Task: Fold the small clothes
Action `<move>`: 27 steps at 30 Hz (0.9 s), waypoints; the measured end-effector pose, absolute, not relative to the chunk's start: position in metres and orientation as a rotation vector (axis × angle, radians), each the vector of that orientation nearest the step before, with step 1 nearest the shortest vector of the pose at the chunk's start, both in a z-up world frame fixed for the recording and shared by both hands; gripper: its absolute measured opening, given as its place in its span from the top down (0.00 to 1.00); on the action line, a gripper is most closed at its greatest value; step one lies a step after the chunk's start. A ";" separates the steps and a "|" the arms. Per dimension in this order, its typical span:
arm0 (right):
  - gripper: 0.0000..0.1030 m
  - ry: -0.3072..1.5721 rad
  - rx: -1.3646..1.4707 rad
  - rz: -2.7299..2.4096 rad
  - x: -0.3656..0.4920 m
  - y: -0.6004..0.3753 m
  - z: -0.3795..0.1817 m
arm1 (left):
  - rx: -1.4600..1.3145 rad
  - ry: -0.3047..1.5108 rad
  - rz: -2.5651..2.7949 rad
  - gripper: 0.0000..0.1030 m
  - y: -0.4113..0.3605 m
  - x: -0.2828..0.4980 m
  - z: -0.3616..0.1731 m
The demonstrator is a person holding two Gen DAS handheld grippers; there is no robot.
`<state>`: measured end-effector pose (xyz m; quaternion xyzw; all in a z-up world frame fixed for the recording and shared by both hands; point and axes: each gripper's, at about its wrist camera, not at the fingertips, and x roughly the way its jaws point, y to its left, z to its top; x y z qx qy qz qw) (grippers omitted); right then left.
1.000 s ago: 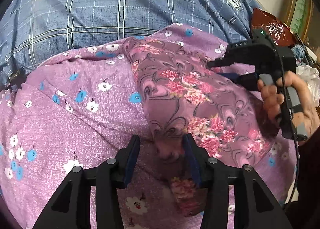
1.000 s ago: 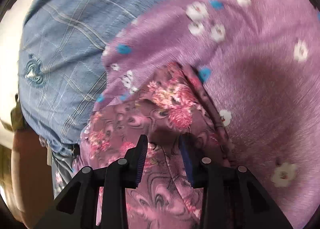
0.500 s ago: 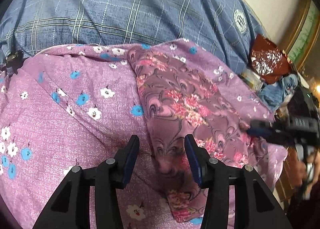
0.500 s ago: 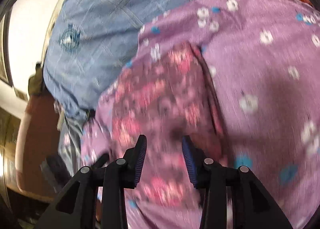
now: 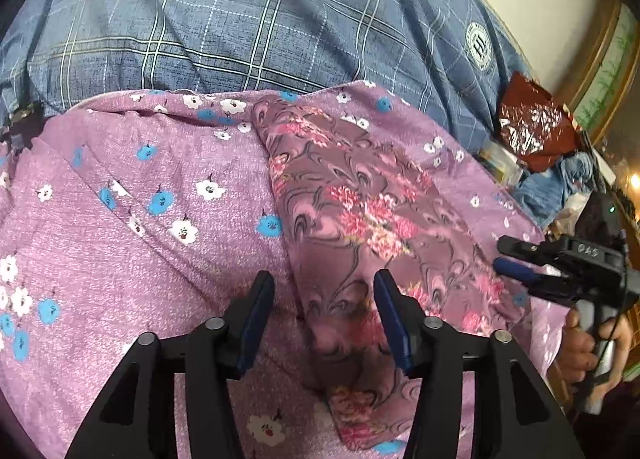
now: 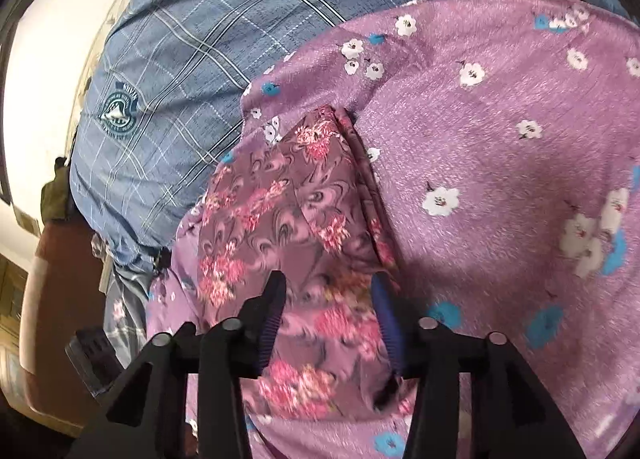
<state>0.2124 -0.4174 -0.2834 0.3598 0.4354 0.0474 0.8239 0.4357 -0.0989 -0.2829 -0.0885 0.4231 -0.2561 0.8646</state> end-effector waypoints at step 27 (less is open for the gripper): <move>0.62 0.883 0.069 -0.037 0.223 -0.308 -0.266 | -0.001 0.851 -0.418 0.38 -0.132 0.432 -0.289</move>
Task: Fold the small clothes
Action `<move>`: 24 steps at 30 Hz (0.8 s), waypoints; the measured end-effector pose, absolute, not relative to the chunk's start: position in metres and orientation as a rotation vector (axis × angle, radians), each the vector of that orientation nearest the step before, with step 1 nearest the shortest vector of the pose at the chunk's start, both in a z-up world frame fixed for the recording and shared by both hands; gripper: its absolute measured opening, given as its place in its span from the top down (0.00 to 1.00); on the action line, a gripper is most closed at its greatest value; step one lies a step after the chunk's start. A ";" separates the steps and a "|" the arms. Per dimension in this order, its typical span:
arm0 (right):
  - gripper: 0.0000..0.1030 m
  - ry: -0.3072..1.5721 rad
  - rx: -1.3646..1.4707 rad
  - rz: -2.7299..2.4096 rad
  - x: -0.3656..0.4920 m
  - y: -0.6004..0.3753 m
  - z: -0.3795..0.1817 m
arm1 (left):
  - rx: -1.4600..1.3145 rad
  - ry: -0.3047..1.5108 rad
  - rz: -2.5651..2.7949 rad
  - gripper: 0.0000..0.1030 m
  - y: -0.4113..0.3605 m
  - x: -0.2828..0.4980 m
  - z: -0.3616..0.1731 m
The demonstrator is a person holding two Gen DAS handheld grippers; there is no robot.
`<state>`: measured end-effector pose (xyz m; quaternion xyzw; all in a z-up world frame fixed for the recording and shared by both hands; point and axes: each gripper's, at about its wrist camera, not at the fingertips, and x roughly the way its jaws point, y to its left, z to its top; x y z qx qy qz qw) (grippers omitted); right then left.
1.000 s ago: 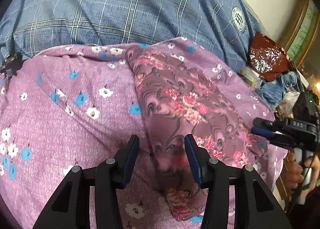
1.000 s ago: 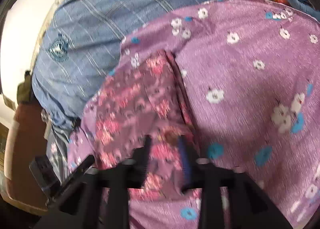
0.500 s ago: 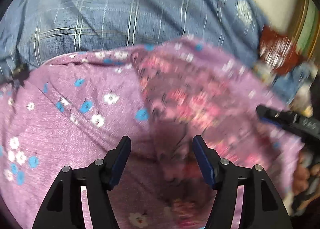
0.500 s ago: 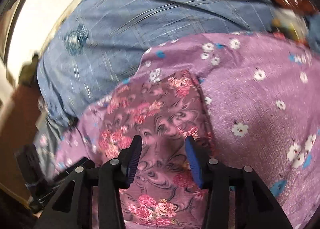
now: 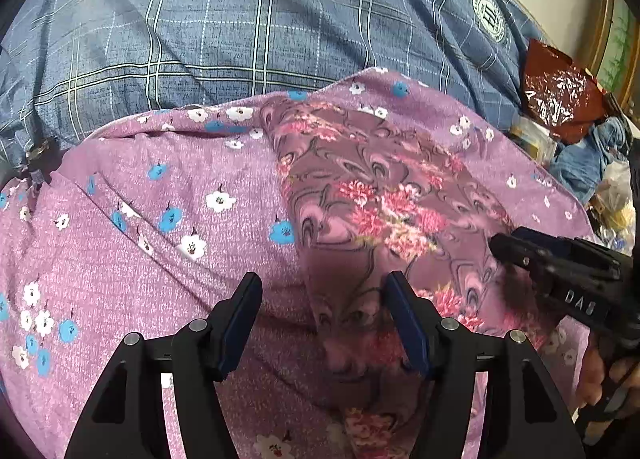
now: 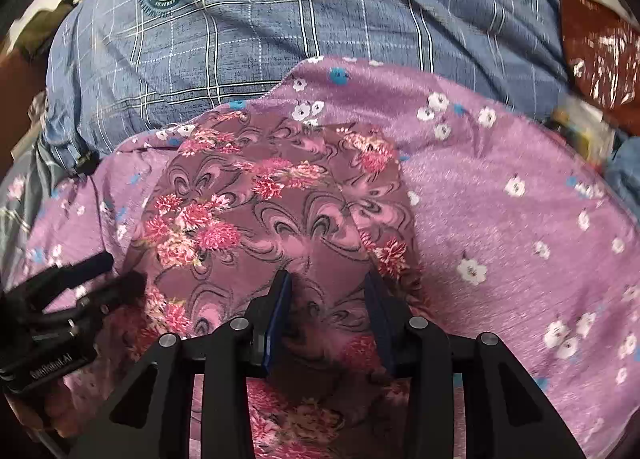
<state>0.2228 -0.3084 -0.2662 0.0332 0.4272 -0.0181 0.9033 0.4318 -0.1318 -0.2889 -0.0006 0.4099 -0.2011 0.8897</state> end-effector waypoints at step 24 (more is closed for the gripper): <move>0.58 0.840 0.218 0.025 0.226 -0.346 -0.254 | -0.112 0.892 -0.514 0.38 -0.144 0.455 -0.290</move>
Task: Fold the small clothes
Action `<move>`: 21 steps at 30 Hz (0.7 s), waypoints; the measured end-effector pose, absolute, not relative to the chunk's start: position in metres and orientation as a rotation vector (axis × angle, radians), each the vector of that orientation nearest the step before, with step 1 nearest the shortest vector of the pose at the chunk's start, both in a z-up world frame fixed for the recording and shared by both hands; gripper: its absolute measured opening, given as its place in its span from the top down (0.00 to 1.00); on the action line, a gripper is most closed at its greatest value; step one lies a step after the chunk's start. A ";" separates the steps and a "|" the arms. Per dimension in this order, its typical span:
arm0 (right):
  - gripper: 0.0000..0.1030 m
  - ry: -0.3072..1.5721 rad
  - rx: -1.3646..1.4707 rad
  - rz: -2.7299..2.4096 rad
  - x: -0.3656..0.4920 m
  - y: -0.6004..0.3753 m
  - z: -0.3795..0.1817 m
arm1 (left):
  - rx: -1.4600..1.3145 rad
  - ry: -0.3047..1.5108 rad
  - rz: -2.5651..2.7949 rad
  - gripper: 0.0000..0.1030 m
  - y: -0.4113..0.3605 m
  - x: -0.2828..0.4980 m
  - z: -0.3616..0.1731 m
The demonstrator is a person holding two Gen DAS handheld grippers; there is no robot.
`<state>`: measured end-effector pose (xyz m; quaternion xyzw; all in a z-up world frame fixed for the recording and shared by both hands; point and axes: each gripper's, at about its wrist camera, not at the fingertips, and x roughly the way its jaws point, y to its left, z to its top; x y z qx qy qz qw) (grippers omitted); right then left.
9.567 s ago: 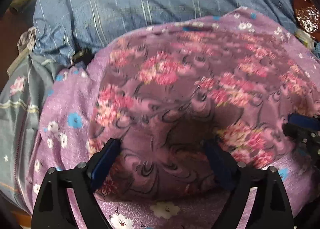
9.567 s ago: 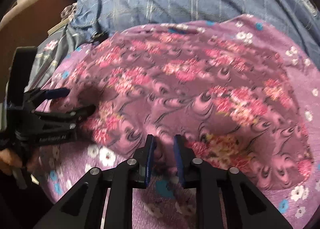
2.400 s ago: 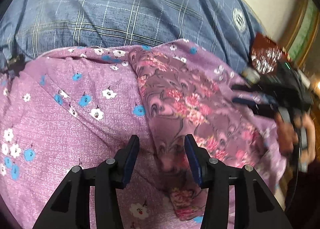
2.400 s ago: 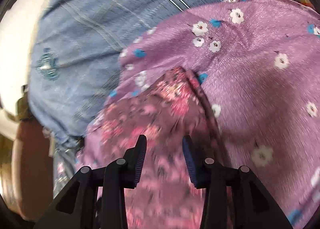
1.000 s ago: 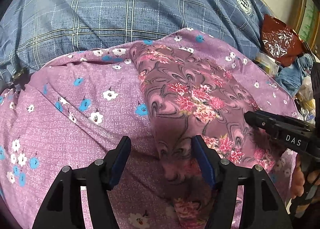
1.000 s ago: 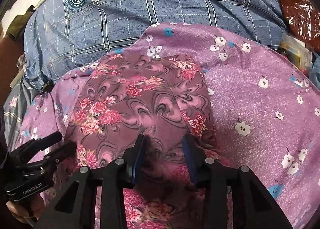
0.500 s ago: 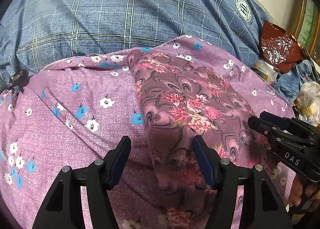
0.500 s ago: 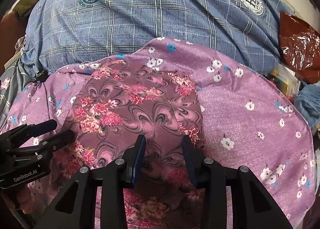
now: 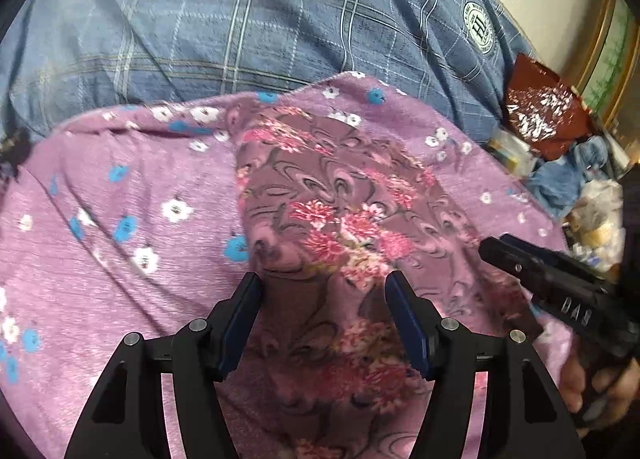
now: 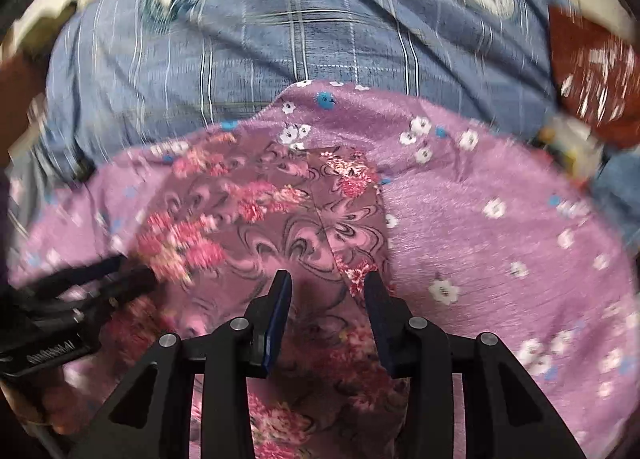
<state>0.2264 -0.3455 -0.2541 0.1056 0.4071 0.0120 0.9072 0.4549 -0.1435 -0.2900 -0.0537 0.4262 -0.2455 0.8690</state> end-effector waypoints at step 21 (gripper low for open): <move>0.37 0.970 0.836 0.264 0.261 -0.428 -0.321 | -0.296 0.987 -0.601 0.40 -0.133 0.505 -0.316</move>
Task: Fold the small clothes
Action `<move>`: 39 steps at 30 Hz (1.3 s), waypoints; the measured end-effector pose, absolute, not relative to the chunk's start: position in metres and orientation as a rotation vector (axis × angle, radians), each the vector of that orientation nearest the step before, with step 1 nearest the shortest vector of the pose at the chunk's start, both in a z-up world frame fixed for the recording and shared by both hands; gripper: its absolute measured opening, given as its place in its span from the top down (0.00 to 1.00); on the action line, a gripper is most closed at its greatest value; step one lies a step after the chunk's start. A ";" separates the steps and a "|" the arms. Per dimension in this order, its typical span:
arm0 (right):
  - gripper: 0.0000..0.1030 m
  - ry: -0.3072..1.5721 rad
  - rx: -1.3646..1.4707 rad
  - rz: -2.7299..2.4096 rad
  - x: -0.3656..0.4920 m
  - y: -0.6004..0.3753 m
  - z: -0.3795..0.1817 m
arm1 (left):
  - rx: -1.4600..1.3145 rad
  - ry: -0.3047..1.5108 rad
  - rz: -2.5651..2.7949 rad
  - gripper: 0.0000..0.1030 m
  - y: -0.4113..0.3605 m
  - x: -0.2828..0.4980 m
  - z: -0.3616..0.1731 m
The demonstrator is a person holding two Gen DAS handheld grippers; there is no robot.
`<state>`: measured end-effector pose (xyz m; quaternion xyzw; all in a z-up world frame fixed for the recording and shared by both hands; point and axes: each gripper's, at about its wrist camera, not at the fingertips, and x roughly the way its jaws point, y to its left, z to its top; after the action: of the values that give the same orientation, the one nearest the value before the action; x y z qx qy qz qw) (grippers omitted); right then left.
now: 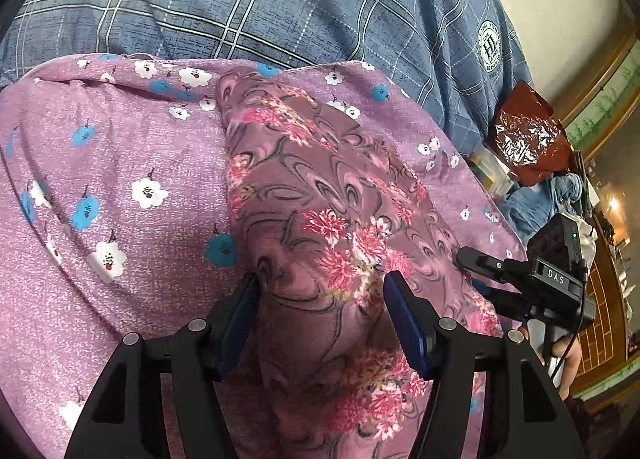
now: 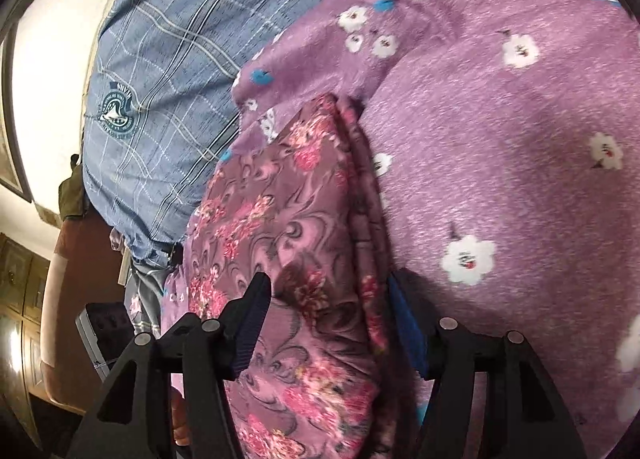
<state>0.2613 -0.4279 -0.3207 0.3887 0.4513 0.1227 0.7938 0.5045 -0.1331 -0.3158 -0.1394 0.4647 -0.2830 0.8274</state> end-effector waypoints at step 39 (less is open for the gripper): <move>0.77 0.776 0.495 0.386 0.216 -0.316 -0.226 | -0.237 0.787 -0.639 0.81 -0.044 0.409 -0.244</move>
<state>0.2159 -0.3156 -0.2260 0.2372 0.3720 0.1850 0.8781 0.4091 -0.0438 -0.2442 -0.1130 0.3759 -0.3050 0.8677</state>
